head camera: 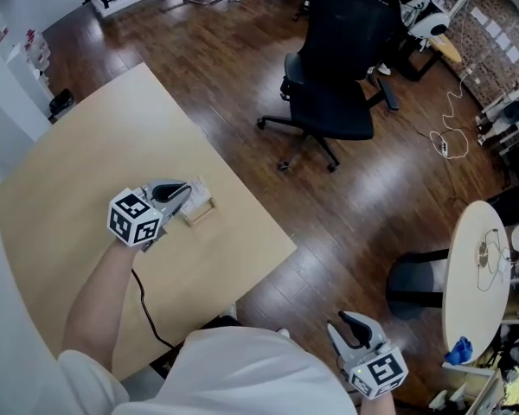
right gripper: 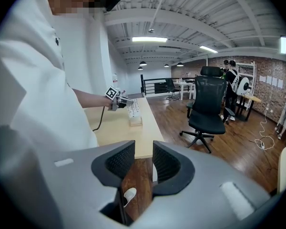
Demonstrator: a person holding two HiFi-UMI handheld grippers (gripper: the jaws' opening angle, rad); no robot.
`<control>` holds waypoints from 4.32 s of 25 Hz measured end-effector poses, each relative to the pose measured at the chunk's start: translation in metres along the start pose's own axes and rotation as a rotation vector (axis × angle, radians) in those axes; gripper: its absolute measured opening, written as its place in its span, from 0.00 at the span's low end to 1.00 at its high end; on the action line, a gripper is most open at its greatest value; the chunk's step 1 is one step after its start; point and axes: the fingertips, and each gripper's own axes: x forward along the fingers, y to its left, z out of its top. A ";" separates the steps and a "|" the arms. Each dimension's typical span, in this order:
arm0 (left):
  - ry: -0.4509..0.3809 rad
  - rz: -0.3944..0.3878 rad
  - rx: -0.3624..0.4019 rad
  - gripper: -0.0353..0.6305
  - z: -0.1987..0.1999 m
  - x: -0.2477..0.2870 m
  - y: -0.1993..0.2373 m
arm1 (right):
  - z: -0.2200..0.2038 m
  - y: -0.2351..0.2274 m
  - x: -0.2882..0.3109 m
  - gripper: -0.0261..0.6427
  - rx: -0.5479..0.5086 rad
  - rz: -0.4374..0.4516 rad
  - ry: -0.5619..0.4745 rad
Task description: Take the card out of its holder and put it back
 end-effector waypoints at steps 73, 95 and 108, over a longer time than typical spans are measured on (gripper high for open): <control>-0.108 0.459 -0.073 0.21 -0.032 -0.135 -0.141 | 0.011 -0.002 0.003 0.22 -0.295 0.402 -0.067; -0.155 0.522 -0.181 0.18 -0.065 -0.114 -0.526 | -0.089 -0.017 -0.134 0.22 -0.462 0.658 -0.112; -0.237 0.565 -0.218 0.16 -0.042 -0.136 -0.545 | -0.090 0.001 -0.147 0.22 -0.486 0.680 -0.116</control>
